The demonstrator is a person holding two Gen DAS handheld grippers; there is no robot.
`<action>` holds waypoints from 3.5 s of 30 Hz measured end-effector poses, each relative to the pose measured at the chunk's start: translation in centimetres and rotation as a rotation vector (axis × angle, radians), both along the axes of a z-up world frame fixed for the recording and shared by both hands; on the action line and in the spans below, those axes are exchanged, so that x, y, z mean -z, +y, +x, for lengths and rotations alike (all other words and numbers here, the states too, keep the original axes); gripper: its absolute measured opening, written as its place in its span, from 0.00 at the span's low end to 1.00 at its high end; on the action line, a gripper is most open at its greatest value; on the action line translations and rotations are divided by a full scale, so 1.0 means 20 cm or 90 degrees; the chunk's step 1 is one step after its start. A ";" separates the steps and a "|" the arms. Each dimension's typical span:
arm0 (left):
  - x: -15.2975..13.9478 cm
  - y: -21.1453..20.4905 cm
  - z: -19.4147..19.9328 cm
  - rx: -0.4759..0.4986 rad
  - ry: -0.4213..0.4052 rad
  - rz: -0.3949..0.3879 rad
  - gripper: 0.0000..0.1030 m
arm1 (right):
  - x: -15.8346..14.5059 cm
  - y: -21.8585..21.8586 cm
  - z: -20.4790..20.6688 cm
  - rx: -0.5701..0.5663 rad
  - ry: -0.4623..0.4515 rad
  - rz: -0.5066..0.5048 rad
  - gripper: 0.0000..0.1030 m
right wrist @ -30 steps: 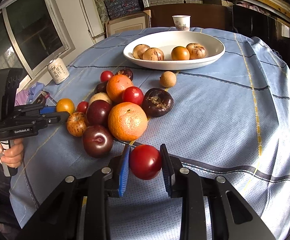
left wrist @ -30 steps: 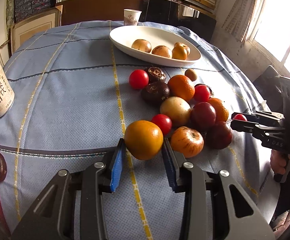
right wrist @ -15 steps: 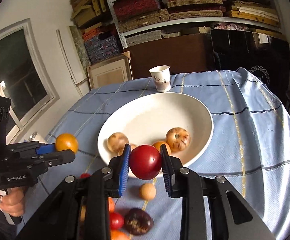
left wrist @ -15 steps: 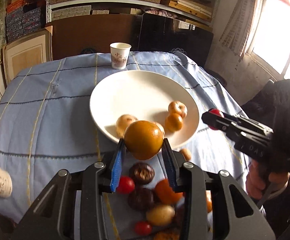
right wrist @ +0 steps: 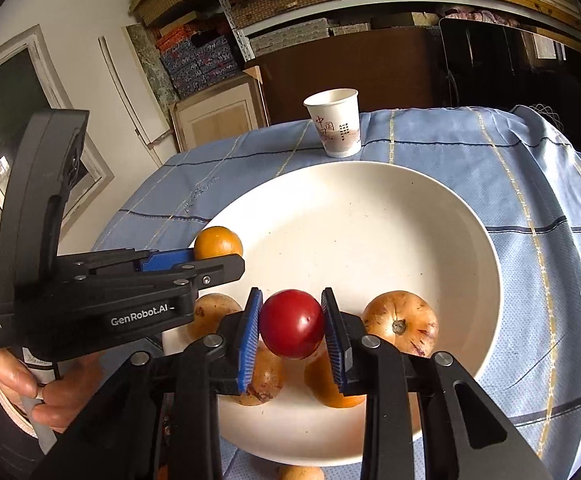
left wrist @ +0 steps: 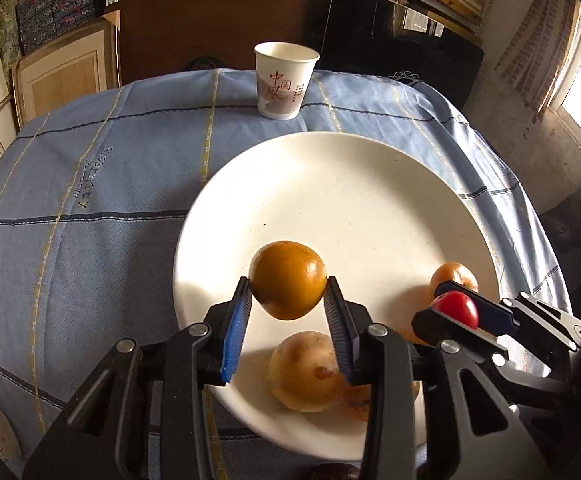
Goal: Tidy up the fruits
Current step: 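Carry the orange fruit and red tomato into the white plate and release both, then withdraw both tools and move the left tool toward a dark purple fruit, then close the left tool on the dark purple fruit beside the phone, then grasp an orange mandarin with the right tool while the left tool lifts the dark purple fruit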
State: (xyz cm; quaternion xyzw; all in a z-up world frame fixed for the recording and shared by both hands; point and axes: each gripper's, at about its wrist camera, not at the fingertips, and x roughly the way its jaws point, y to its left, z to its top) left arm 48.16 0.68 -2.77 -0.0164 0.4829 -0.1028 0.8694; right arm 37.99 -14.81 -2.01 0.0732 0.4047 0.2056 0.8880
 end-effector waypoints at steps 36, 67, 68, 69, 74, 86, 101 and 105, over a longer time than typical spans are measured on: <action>-0.01 0.60 -1.60 -0.210 -0.143 0.081 0.94 | 0.06 -0.13 -1.00 -0.052 -0.008 0.023 0.64; 0.11 1.13 -1.50 -0.243 -0.089 0.044 0.54 | 0.17 -0.11 -0.95 -0.044 0.080 0.059 0.48; 0.12 1.12 -1.48 -0.241 -0.080 0.050 0.54 | 0.17 -0.11 -0.95 -0.044 0.081 0.059 0.48; 0.13 1.11 -1.47 -0.241 -0.080 0.060 0.53 | 0.17 -0.11 -0.95 -0.044 0.081 0.060 0.48; 0.15 1.07 -1.46 -0.223 -0.070 0.058 0.42 | 0.17 -0.11 -0.95 -0.044 0.080 0.059 0.47; 0.15 0.88 -1.38 -0.175 -0.070 0.104 0.42 | 0.16 -0.12 -0.95 -0.042 0.075 0.051 0.46; 0.19 0.83 -1.32 -0.172 -0.051 0.097 0.42 | 0.15 -0.10 -0.96 -0.037 0.062 0.023 0.46; 0.19 0.80 -1.32 -0.178 -0.048 0.109 0.45 | 0.16 -0.10 -0.96 -0.035 0.066 0.024 0.48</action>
